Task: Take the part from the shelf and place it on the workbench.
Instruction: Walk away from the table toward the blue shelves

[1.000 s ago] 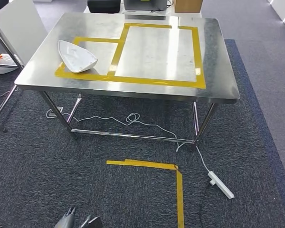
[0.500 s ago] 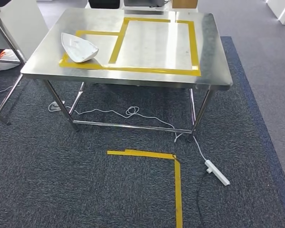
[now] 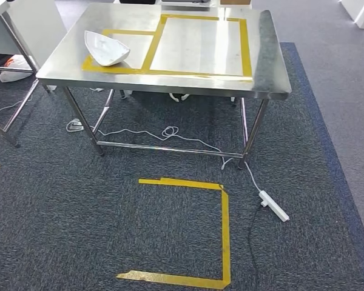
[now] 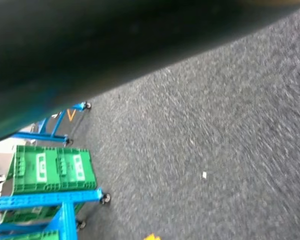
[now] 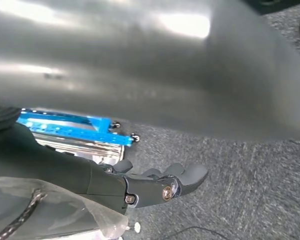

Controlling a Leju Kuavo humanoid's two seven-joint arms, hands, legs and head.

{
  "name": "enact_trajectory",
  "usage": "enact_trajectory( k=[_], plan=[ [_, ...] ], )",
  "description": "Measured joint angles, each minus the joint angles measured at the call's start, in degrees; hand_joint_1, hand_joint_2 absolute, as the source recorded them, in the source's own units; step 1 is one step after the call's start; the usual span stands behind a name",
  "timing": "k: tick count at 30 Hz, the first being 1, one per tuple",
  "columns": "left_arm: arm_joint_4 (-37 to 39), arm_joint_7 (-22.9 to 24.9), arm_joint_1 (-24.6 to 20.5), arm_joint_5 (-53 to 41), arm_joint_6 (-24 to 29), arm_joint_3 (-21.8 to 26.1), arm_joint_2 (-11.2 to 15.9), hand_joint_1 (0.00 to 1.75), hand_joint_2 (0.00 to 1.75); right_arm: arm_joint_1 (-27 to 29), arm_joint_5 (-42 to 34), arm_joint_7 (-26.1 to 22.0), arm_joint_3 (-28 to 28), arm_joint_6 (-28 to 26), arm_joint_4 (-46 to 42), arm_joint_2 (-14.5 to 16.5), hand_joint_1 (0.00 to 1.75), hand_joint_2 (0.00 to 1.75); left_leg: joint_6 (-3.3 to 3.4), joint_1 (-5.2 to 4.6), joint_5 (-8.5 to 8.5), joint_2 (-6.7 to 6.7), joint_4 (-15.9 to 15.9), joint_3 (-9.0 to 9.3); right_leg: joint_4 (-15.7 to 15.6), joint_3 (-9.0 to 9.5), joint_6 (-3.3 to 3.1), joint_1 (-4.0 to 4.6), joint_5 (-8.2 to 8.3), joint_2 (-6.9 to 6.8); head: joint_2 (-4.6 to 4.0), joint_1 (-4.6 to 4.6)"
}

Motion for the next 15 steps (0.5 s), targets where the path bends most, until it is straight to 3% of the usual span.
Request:
enact_trajectory(
  k=[2,3,4,6,7,8,9,11,13,14,15],
  plan=[
    [0.13,0.00,-0.01,0.20,-0.02,0.23,-0.15,0.00,0.00,0.13,-0.24,-0.14,0.00,-0.14,0.04,-0.03,0.00,0.00,0.83,0.11,1.31,0.25,-0.33,-1.16,0.25,-0.61,0.72,-0.14,-0.26,0.24,0.00,-0.09],
    [0.17,0.01,-0.03,0.25,-0.04,0.34,-0.21,0.00,0.00,0.21,-0.36,-0.20,-0.01,-0.21,0.05,-0.05,0.00,0.00,1.27,0.22,2.12,0.39,-0.54,-1.95,1.39,-1.25,1.03,-0.18,-2.00,0.44,0.00,-0.01],
    [0.21,0.00,-0.06,0.27,-0.05,0.46,-0.30,0.00,0.00,0.26,-0.48,-0.26,-0.02,-0.28,0.07,-0.07,0.00,0.00,1.63,0.30,2.94,0.52,-0.66,-2.82,3.73,-2.09,1.26,-0.25,-4.85,0.65,0.00,0.04],
    [0.21,-0.05,-0.04,0.30,-0.06,0.65,-0.50,0.00,0.00,0.36,-0.67,-0.37,-0.05,-0.36,0.07,-0.05,0.00,0.00,1.97,0.20,4.54,0.57,-0.61,-4.82,10.64,-3.63,1.64,-0.31,-10.66,0.82,0.00,0.23],
    [0.21,-0.10,-0.03,0.31,-0.07,0.72,-0.66,0.00,0.00,0.38,-0.74,-0.42,-0.08,-0.39,0.07,-0.04,0.00,0.00,1.96,0.15,5.37,0.60,-0.55,-5.87,13.80,-3.84,1.78,-0.35,-11.79,0.84,0.00,0.21],
    [0.21,-0.15,-0.03,0.33,-0.07,0.76,-0.80,0.00,0.00,0.37,-0.79,-0.46,-0.09,-0.41,0.08,-0.04,0.00,0.00,1.88,0.12,6.19,0.62,-0.46,-6.96,15.59,-3.38,1.88,-0.38,-11.24,0.84,0.00,0.21],
    [0.21,-0.23,-0.03,0.37,-0.08,0.83,-0.92,0.00,0.00,0.36,-0.86,-0.50,-0.11,-0.46,0.09,-0.04,0.00,0.00,1.75,0.12,6.99,0.65,-0.31,-8.08,15.69,-2.10,1.93,-0.41,-9.48,0.84,0.00,0.22],
    [0.21,-0.39,-0.06,0.45,-0.13,1.01,-1.13,0.00,0.00,0.28,-1.02,-0.57,-0.13,-0.57,0.16,-0.04,0.00,0.00,1.37,0.13,8.47,0.65,0.10,-10.05,10.24,3.34,1.80,-0.47,-6.30,0.85,0.00,0.24],
    [0.21,-0.54,-0.09,0.56,-0.18,1.15,-1.35,0.00,0.00,0.08,-1.19,-0.66,-0.14,-0.65,0.25,-0.04,0.00,0.00,0.84,-0.03,9.79,0.61,0.66,-11.30,0.69,10.20,1.29,-0.43,-7.32,0.93,0.00,0.21],
    [0.21,-0.60,-0.11,0.62,-0.18,1.20,-1.43,0.00,0.00,-0.02,-1.26,-0.73,-0.14,-0.67,0.27,-0.04,0.00,0.00,0.54,-0.06,10.52,0.62,0.75,-11.61,-2.49,12.10,0.94,-0.33,-8.37,0.99,0.00,0.21],
    [0.21,-0.64,-0.10,0.69,-0.19,1.25,-1.49,0.00,0.00,-0.04,-1.31,-0.79,-0.15,-0.69,0.30,-0.04,0.00,0.00,0.21,-0.07,11.29,0.63,0.67,-11.80,-4.13,12.77,0.54,-0.20,-8.84,1.03,0.00,0.20]
  ],
)
